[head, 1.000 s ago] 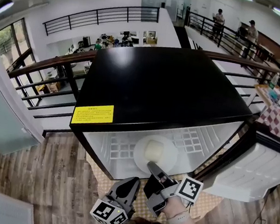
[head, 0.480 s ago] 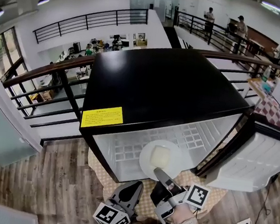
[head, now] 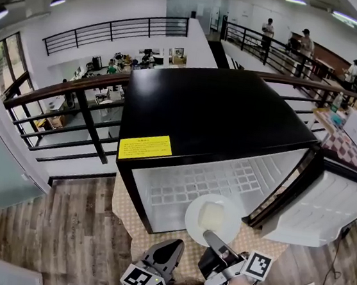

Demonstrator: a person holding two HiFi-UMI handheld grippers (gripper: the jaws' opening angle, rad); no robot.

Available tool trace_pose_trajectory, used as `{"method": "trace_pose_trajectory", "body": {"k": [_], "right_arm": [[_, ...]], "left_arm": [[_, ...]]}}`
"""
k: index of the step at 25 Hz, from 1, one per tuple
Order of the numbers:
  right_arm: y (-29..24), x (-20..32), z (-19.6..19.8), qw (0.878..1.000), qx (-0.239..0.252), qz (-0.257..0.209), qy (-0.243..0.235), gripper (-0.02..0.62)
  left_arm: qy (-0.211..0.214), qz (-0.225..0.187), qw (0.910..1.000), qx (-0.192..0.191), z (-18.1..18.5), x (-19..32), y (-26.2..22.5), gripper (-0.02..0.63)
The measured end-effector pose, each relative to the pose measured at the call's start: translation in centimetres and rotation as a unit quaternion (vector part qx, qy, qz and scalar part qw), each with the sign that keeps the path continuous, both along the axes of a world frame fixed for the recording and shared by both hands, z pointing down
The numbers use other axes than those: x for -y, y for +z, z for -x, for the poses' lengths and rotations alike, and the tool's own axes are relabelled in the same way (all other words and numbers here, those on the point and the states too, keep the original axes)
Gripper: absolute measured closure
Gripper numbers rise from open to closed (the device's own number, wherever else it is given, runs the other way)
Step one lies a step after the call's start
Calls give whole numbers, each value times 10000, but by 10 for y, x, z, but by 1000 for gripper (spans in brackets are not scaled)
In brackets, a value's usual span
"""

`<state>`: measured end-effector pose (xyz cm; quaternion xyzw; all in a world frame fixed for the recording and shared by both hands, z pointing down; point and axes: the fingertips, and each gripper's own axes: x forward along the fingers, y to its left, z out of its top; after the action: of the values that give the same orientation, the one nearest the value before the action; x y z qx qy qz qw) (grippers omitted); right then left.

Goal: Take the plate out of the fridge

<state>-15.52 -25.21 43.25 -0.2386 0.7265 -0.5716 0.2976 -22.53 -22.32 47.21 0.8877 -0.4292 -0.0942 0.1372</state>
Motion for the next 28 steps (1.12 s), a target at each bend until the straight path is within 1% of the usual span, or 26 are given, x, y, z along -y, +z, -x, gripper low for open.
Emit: {"method": "trace_pose_trajectory", "body": {"k": [4,7,10,13,18,28], "right_arm": [[1,-13,1,9999,20,-10,-155,525],[0,-23,-2,9996,58,-6,-277,525],[1,-33,-7,9991,-4,-74,-424,525],[3,-47,-16,9985,-43,-94,-540,525],[16,-74,-33,9977,-1,78,-674,523],[30,-127,-66,9950,-126,226,-960,525]], "left_arm": [[-188,-40,9998,45,8,-9,-7,598],[-399,-57,9992,48,12,-18,-10,598],[-607,-62,9981,63,11,-29,-12,598],[-704,-50,9975,80,0,-45,-12,598],[-875,17,9962,42,-18,-72,-9,598],[-1216,-39,9926,68,-53,-132,-10,598]]}}
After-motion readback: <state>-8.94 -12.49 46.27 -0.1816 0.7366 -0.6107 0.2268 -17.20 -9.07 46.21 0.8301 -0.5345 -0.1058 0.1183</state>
